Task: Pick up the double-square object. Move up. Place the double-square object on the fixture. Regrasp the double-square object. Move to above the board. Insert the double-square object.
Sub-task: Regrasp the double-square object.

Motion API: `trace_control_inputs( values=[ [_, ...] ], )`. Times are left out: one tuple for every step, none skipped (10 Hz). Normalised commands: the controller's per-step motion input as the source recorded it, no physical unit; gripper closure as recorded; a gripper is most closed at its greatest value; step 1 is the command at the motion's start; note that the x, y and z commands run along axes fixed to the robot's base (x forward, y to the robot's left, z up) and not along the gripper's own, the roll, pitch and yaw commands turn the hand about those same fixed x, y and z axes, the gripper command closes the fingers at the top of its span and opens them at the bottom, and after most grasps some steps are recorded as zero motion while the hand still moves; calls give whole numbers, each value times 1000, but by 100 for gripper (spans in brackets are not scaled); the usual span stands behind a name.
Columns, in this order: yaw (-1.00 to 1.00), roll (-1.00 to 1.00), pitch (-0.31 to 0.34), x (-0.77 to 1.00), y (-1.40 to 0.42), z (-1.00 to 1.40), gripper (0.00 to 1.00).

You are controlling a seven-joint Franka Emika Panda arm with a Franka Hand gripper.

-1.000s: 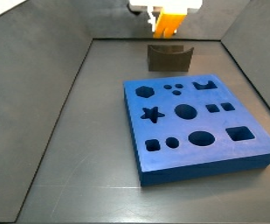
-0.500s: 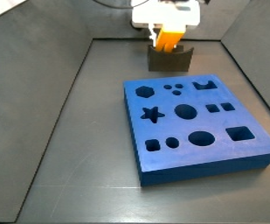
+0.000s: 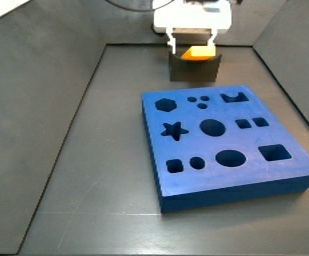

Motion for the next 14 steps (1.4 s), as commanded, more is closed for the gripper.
trace_control_inputs(
  values=[
    [54, 65, -26, -18, -3, 1000, 0],
    [62, 63, 16, -25, -3, 1000, 0],
    [60, 62, 34, -28, -2, 1000, 0],
    [47, 58, 66, -35, -3, 935, 0],
    [32, 53, 86, -32, 0, 803, 0],
    [13, 48, 107, -27, 1, 626, 0],
    [1, 47, 109, -24, 1, 537, 0],
    [20, 1000, 86, 59, -1000, 965, 0],
    [19, 1000, 85, 58, -1000, 929, 0],
    [18, 1000, 77, 41, -1000, 903, 0],
    [16, 1000, 68, 1, -1000, 864, 0],
    [15, 1000, 63, -16, -1000, 823, 0],
    [14, 1000, 59, -27, -1000, 775, 0],
    [14, 1000, 55, -36, -1000, 694, 0]
  ],
)
